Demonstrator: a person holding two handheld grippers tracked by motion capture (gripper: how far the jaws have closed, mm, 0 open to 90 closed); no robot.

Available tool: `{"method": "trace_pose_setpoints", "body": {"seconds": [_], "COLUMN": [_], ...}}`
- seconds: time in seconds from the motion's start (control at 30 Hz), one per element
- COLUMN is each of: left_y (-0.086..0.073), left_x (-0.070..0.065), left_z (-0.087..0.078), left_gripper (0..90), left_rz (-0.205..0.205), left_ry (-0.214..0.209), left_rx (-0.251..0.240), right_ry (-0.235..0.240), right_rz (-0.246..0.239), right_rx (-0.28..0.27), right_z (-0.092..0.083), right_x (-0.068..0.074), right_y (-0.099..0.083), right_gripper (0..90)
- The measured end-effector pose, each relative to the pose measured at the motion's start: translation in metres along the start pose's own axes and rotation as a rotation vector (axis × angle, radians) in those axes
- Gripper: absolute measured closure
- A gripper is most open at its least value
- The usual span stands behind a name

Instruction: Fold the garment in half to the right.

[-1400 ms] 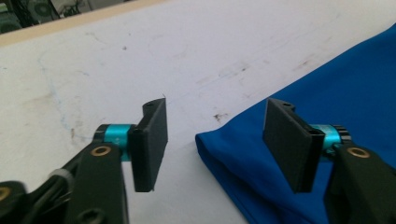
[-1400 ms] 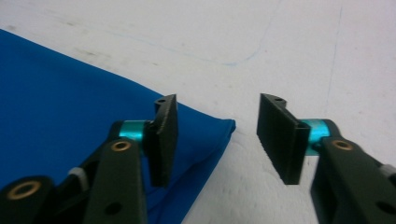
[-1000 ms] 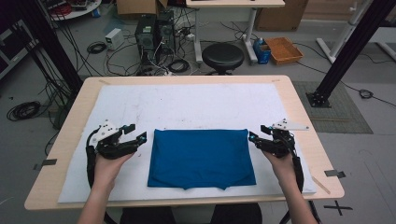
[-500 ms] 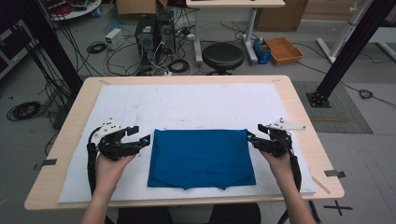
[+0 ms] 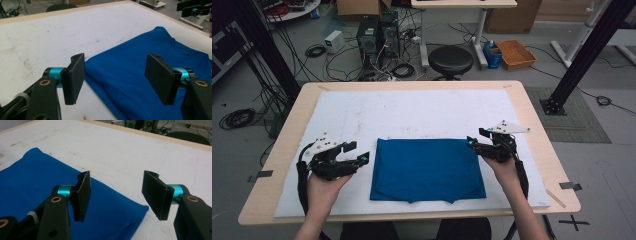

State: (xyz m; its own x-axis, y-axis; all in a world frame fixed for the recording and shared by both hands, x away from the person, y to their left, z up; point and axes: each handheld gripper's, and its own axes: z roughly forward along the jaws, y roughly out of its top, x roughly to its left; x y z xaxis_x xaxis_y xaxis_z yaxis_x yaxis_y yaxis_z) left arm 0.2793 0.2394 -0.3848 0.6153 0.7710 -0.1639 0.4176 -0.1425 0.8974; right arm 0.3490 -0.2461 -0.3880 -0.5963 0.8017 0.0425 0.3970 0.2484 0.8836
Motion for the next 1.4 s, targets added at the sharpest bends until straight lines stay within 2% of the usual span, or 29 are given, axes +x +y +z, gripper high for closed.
{"method": "trace_pose_setpoints", "body": {"seconds": [0.17, 0.37, 0.43, 0.47, 0.53, 0.73, 0.93, 1.1, 1.23, 1.3, 1.33, 1.4], "left_y": [-0.018, -0.039, -0.045, -0.046, -0.049, -0.053, -0.057, -0.064, -0.066, -0.066, -0.067, -0.067], "left_x": [-0.007, -0.013, -0.015, -0.017, -0.021, -0.037, -0.049, -0.056, -0.060, -0.061, -0.061, -0.062], "left_z": [-0.008, -0.002, 0.003, 0.005, 0.008, 0.020, 0.024, 0.028, 0.031, 0.032, 0.033, 0.033], "left_gripper": [37.0, 37.0, 37.4, 40.6, 42.1, 42.1, 42.6, 44.8, 48.9, 50.9, 55.0, 55.8], "left_rz": [0.006, -0.019, -0.046, -0.064, -0.079, -0.123, -0.180, -0.201, -0.202, -0.200, -0.192, -0.194], "left_ry": [0.028, 0.033, 0.041, 0.043, 0.058, 0.065, 0.116, 0.128, 0.134, 0.125, 0.118, 0.124], "left_rx": [0.036, 0.096, 0.127, 0.137, 0.141, 0.162, 0.174, 0.201, 0.210, 0.223, 0.230, 0.226], "right_ry": [0.003, 0.005, 0.014, 0.019, 0.030, 0.066, 0.096, 0.118, 0.136, 0.150, 0.153, 0.167], "right_rz": [0.004, 0.001, -0.008, -0.012, -0.019, -0.051, -0.066, -0.092, -0.113, -0.098, -0.100, -0.099], "right_rx": [-0.010, -0.010, -0.011, -0.015, -0.016, 0.003, 0.023, 0.037, 0.038, 0.043, 0.045, 0.053], "right_z": [0.005, 0.006, 0.007, 0.008, 0.012, 0.031, 0.050, 0.065, 0.075, 0.081, 0.084, 0.092], "right_x": [0.004, 0.010, 0.013, 0.015, 0.020, 0.038, 0.055, 0.068, 0.079, 0.084, 0.086, 0.091], "right_y": [0.002, 0.001, 0.003, 0.004, 0.007, 0.015, 0.022, 0.027, 0.032, 0.034, 0.036, 0.039], "right_gripper": [40.5, 40.2, 40.2, 40.2, 40.2, 40.2, 40.2, 40.2, 40.2, 40.2, 40.2, 40.3]}}
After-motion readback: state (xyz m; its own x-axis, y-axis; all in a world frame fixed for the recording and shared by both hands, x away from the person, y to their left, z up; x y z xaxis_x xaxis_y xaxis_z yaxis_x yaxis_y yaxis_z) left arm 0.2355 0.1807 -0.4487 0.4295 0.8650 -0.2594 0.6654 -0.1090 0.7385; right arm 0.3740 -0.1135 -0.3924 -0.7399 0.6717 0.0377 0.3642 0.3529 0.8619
